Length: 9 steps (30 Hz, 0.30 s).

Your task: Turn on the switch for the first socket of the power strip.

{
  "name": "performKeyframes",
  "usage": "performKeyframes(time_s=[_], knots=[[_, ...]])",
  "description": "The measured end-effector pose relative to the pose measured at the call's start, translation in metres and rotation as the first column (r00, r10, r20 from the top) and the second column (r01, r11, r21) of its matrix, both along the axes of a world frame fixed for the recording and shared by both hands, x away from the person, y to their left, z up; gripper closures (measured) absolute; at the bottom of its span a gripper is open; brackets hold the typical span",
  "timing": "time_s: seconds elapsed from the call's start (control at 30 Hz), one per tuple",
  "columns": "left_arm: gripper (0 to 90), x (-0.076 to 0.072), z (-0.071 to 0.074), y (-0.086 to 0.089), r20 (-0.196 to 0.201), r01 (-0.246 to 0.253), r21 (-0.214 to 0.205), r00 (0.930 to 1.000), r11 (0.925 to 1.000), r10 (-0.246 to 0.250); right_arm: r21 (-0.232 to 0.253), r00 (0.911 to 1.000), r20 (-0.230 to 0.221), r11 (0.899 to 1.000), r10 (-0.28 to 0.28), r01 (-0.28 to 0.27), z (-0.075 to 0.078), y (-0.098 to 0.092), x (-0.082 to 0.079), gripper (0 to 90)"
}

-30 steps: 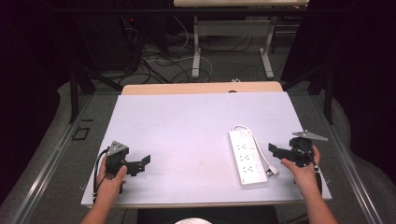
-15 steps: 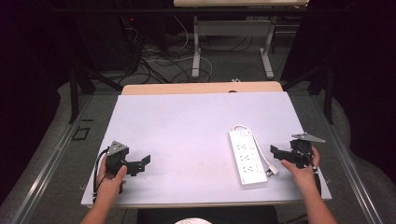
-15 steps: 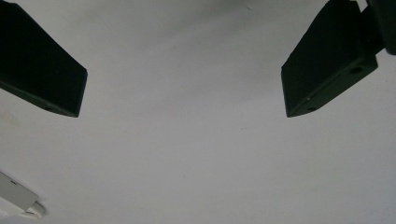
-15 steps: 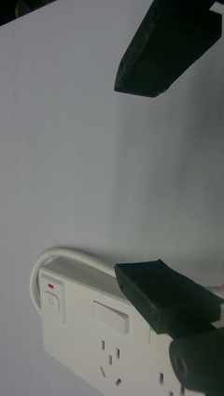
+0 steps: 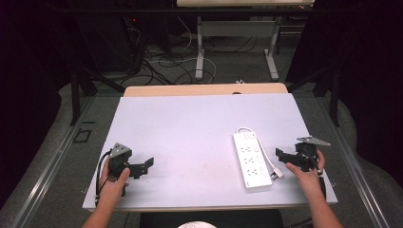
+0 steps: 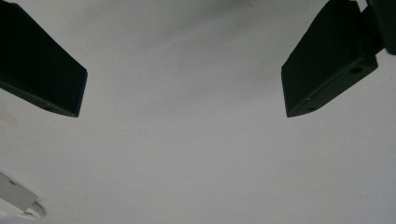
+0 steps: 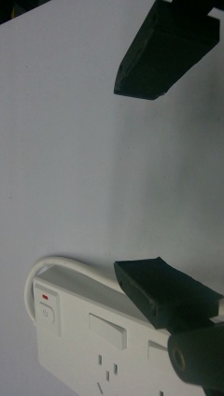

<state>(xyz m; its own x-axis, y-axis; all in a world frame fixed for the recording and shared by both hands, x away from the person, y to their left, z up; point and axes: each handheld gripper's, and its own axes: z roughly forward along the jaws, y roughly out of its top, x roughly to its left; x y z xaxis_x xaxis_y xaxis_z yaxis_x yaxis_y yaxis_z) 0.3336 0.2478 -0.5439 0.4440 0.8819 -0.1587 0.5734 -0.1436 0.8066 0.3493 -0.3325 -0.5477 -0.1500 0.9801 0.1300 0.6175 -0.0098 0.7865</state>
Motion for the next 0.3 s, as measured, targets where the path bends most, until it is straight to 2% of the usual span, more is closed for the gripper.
performKeyframes(time_s=[0.3], knots=[[0.5,-0.0002,0.0000,-0.0002,-0.004,0.001,0.004,1.0000,1.0000,-0.001,-0.003,1.0000,0.003,1.000,0.002,-0.002,0.0012,0.0016,-0.0010,12.2]])
